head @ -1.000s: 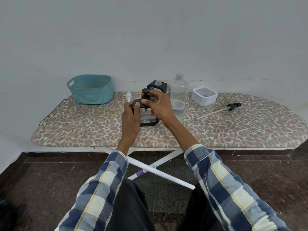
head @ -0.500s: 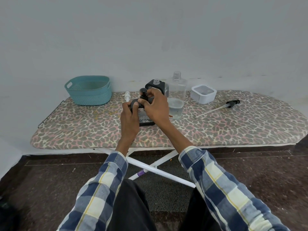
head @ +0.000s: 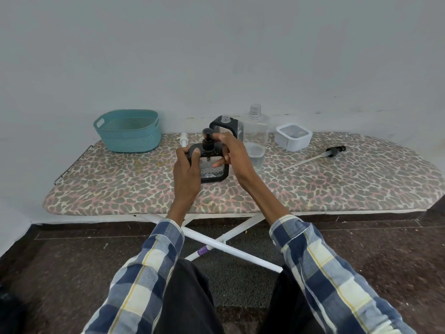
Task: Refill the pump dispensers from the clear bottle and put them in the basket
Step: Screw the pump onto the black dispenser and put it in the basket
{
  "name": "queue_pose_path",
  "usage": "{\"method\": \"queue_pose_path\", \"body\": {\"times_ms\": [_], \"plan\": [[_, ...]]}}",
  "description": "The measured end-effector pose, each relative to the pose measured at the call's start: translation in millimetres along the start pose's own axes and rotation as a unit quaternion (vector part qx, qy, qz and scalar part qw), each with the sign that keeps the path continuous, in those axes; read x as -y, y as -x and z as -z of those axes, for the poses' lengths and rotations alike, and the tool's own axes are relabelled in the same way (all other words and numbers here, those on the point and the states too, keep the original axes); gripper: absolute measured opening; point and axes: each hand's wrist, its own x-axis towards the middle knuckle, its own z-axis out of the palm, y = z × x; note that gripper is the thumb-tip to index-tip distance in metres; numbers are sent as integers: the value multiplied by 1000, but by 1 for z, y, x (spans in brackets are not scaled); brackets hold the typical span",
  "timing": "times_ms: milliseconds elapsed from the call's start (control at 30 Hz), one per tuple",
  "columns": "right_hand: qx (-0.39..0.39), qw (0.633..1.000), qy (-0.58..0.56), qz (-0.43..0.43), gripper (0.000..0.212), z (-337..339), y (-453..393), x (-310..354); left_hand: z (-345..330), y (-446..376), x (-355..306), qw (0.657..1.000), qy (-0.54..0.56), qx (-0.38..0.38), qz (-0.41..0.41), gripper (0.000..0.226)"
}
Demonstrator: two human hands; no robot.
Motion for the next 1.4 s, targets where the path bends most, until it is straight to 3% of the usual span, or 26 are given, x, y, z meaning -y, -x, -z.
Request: {"method": "queue_pose_path", "body": {"times_ms": [167,333,467,633,767,867,967,1033,1133,1400], "plan": [[-7,1000,-4,-7,52,-4,2,6,0,0,-1,1000,-3,-3,1,53],[-29,999,21,18,36,-8,0,2,1,1,-2,1000,-6,-2,-1,44],[-31,999,17,14,35,-8,0,0,1,2,-3,1000,6,4,14,43],[-12,1000,7,4,38,-2,-2,5,7,0,-11,993,97,53,36,42],[-62,983,156,78,35,-2,-2,-1,17,-1,-13,992,101,73,36,46],[-81,959,254,96,48,-9,3,-4,29,-3,-10,993,87,77,37,53],[-25,936,333,110,69,-21,7,-3,41,-7,-16,992,108,46,48,57],[22,920,371,126,83,-32,6,-2,49,-13,-19,989,138,19,56,46],[36,916,376,139,100,-55,-2,2,63,-23,-24,989,143,-2,36,50],[26,923,357,144,100,-117,-39,22,102,-48,-22,993,110,-40,-8,33]]}}
